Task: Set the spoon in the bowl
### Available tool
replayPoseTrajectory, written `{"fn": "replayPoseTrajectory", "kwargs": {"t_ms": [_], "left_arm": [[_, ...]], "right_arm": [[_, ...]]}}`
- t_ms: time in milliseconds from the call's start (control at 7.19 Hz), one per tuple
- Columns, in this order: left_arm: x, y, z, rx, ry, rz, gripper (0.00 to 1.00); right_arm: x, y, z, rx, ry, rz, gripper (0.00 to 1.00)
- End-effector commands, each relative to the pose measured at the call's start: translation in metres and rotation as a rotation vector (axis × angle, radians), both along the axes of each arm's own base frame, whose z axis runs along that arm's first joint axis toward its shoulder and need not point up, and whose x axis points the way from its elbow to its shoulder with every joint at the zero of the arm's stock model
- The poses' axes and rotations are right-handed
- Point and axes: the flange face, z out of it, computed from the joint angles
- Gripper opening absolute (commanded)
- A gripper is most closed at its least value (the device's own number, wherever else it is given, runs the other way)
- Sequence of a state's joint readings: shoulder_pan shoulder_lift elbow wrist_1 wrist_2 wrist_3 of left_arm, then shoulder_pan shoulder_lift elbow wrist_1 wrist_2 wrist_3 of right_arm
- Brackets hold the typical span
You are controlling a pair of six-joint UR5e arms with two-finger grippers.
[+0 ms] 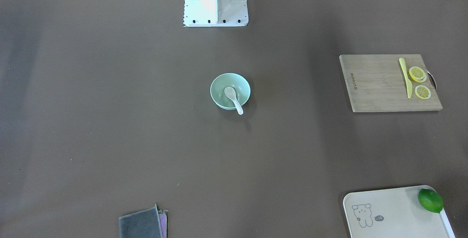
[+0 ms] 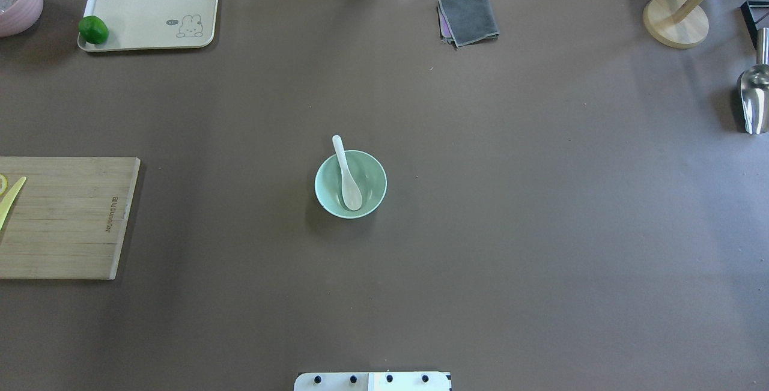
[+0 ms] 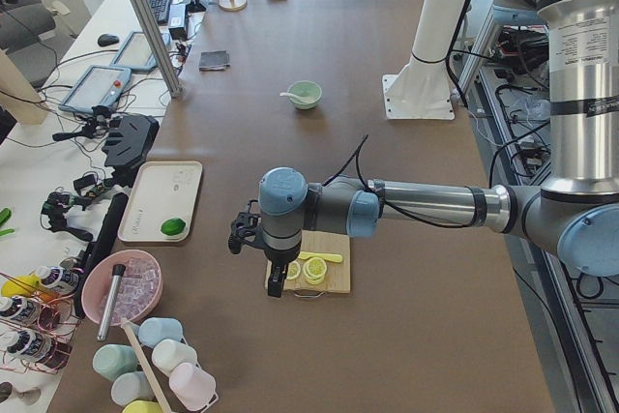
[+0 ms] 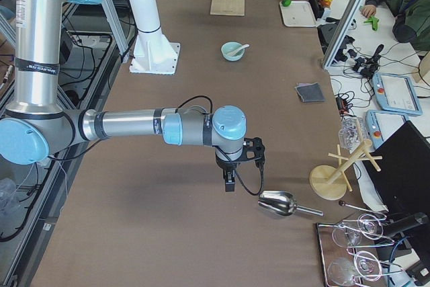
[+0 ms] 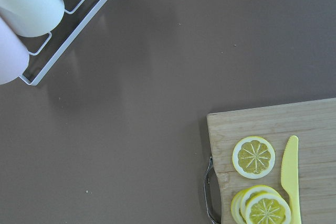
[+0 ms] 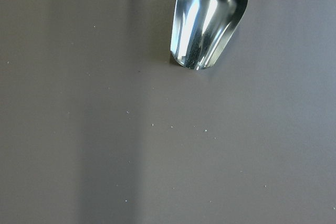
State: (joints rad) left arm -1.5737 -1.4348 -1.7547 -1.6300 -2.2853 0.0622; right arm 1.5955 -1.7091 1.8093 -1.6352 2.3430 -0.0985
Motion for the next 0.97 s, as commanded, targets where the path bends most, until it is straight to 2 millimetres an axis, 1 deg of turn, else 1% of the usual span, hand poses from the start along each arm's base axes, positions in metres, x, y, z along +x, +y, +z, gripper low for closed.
{"fn": "replayPoseTrajectory", "kwargs": {"t_ms": [0,278,835], "left_arm": [[0.0001,0.0028,0.0002,0.003,0.002,0.003,0.98],[0.0001,0.0024,-0.0036,0.011,0.001,0.004,0.98],[0.0008,0.0023,-0.0036,0.012,0.001,0.007,0.98]], "right_arm": [[-0.0058,0.0027,0.004,-0.004,0.004,-0.015,1.0],[-0.0071,0.0048,0.0069,-0.012,0.004,-0.018,1.0],[-0.008,0.0069,0.0095,-0.021,0.0,-0.018,1.0]]}}
